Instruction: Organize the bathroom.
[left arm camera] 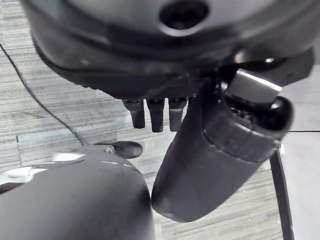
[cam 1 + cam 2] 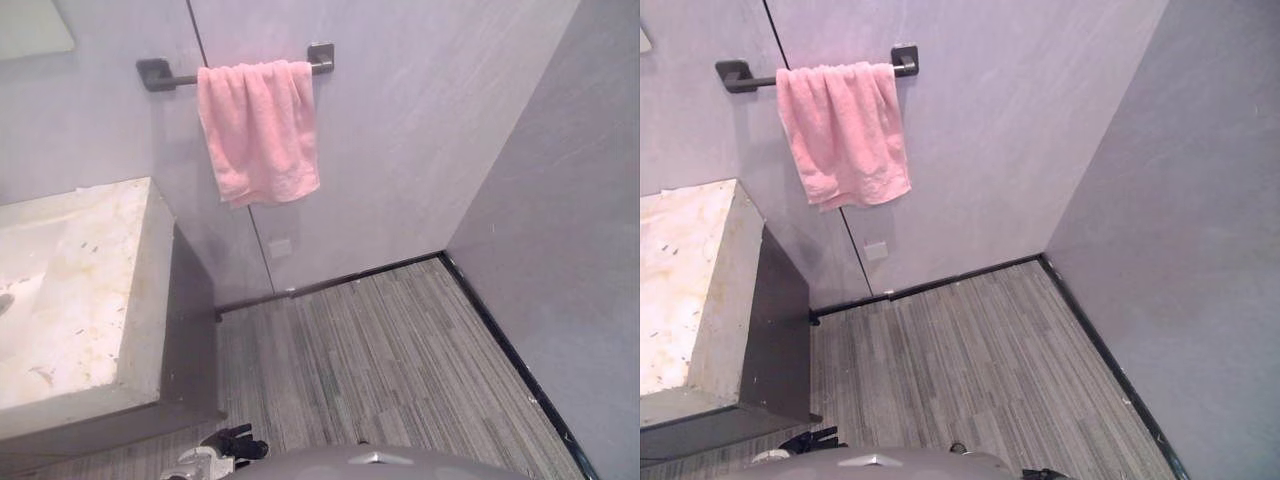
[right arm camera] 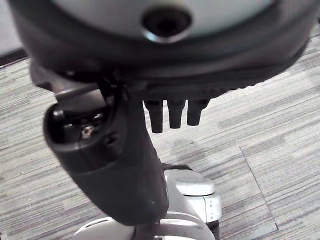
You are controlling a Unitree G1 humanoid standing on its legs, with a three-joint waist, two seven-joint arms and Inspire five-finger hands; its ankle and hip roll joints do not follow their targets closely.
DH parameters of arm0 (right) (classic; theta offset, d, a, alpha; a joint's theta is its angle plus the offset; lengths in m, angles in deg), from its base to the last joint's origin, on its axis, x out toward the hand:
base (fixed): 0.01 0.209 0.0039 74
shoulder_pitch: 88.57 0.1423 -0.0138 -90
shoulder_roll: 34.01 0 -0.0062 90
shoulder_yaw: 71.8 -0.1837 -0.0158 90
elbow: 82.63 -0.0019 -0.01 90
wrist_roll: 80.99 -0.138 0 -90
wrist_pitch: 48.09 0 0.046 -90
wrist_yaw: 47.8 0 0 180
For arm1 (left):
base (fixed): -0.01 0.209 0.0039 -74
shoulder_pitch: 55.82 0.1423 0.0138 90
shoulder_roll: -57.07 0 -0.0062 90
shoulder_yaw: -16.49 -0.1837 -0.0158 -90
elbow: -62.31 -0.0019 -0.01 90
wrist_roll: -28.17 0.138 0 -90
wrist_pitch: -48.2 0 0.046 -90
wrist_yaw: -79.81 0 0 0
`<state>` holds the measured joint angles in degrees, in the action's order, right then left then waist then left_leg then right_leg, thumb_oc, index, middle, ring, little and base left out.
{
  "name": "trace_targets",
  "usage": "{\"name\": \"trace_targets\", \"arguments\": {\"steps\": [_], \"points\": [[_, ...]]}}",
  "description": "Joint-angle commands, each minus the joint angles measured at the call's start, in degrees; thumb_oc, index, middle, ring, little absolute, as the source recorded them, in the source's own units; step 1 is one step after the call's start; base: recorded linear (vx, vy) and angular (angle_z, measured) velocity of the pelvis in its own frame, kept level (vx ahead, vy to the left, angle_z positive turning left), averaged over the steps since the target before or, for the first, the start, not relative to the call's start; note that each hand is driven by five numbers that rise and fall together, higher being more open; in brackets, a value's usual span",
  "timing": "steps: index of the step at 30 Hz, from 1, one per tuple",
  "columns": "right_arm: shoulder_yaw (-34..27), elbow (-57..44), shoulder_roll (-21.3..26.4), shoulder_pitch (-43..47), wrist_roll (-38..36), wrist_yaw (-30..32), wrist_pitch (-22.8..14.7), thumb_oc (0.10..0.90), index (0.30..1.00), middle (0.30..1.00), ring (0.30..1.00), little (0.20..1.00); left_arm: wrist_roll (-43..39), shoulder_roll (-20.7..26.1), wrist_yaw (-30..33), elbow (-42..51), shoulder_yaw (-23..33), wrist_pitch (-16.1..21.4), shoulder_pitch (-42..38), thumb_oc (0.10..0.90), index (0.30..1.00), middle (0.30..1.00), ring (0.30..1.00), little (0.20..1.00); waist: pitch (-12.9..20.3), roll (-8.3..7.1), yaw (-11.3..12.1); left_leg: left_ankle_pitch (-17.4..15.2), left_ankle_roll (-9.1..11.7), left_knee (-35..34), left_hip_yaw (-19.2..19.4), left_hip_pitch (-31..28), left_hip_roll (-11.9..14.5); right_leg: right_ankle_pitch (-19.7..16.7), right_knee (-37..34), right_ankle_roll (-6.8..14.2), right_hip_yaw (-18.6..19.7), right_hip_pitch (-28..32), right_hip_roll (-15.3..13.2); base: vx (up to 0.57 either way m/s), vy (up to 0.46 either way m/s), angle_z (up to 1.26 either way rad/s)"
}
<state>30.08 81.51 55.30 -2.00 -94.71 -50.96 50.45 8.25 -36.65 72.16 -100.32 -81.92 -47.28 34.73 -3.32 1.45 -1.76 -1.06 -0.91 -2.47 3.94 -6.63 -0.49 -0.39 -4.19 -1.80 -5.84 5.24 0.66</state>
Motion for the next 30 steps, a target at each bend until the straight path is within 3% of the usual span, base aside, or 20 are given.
{"name": "trace_targets", "arguments": {"steps": [1,14,19,22,25,26,27,29,30], "points": [[1.9,2.9,-2.4,1.6,1.9,-0.5,1.1,0.800,0.900,0.900,0.900,0.900,0.6,-2.3,-1.7,-5.0,-1.9,-4.2,2.3,0.800,0.900,0.900,0.900,0.900,-0.8,-1.91,0.0,2.3,0.2,-0.8,2.5,1.3,0.5,-2.4,0.9,4.3,-1.3,-0.6,-3.7,0.03,0.021,0.00],[2.4,2.2,-2.4,1.5,2.4,-0.3,1.0,0.800,0.900,0.900,0.900,0.900,1.0,-2.0,-2.2,-4.9,-1.8,-4.8,2.3,0.800,0.900,0.900,0.900,0.900,-0.9,-1.90,-0.3,1.8,-0.2,-0.4,2.8,1.0,0.2,-2.3,1.4,4.4,-1.0,-0.6,-4.1,0.02,0.007,-0.02],[2.4,1.9,-1.7,2.0,1.6,0.0,0.9,0.800,0.900,0.900,0.900,0.900,0.7,-2.5,-1.8,-4.8,-2.1,-4.9,2.3,0.800,0.900,0.900,0.900,0.900,-1.9,-2.28,0.2,0.1,0.0,4.5,2.4,2.8,-0.3,-2.5,1.9,4.2,-0.9,-1.1,-4.9,0.00,0.015,0.00],[2.0,1.5,-1.3,2.5,0.9,0.8,0.8,0.800,0.900,0.900,0.900,0.900,0.6,-2.6,-1.8,-5.3,-1.6,-5.2,2.2,0.800,0.900,0.900,0.900,0.900,-3.2,-2.71,0.8,-1.1,-0.2,9.2,1.6,5.0,-1.2,-2.2,4.5,4.3,-1.0,-1.6,-6.3,0.04,0.057,-0.06],[1.3,1.4,-1.6,2.7,1.4,1.1,0.5,0.800,0.900,0.900,0.900,0.900,1.0,-2.2,-2.3,-5.5,-1.1,-5.5,1.9,0.800,0.900,0.900,0.900,0.900,-3.8,-2.25,0.7,-2.1,-1.7,10.4,1.8,5.3,-1.5,-0.4,11.6,4.6,-1.1,-3.4,-8.1,0.06,0.111,-0.05],[1.4,1.1,-1.7,3.0,1.2,1.1,-0.3,0.800,0.900,0.900,0.900,0.900,1.3,-1.5,-3.0,-5.0,-1.0,-5.8,1.6,0.800,0.900,0.900,0.900,0.900,-4.8,-1.07,0.1,-3.0,-4.2,10.7,2.8,5.5,-1.5,-2.8,27.7,5.3,0.7,-10.4,-11.0,-0.01,0.230,-0.13],[1.4,0.8,-1.4,3.0,0.7,0.9,-1.5,0.800,0.900,0.900,0.900,0.900,0.7,-1.0,-2.8,-4.9,-2.1,-5.5,1.1,0.800,0.900,0.900,0.900,0.900,-6.2,-0.36,-1.1,-4.1,-5.5,11.6,2.6,5.5,-1.8,-7.8,38.3,5.5,3.2,-18.1,-10.9,-0.02,0.222,-0.24],[1.5,0.3,-1.3,2.8,-0.6,1.1,-1.4,0.800,0.900,0.900,0.900,0.900,-2.0,-0.7,-1.5,-4.5,-3.1,-5.6,1.0,0.800,0.900,0.900,0.900,0.900,-7.7,-0.76,-2.3,-4.7,-5.2,13.1,2.0,5.1,-2.7,-12.8,36.4,5.8,4.4,-22.9,-11.3,0.16,-0.041,-0.17],[1.5,0.5,-1.4,2.4,-0.6,0.9,-1.5,0.800,0.900,0.900,0.900,0.900,-1.9,-0.3,-2.2,-4.2,-3.3,-5.9,0.6,0.800,0.900,0.900,0.900,0.900,-8.4,-1.64,-2.9,-5.7,-4.4,13.8,0.8,4.6,-3.5,-13.3,27.8,6.6,4.2,-22.7,-12.3,0.36,-0.218,0.02]]}}
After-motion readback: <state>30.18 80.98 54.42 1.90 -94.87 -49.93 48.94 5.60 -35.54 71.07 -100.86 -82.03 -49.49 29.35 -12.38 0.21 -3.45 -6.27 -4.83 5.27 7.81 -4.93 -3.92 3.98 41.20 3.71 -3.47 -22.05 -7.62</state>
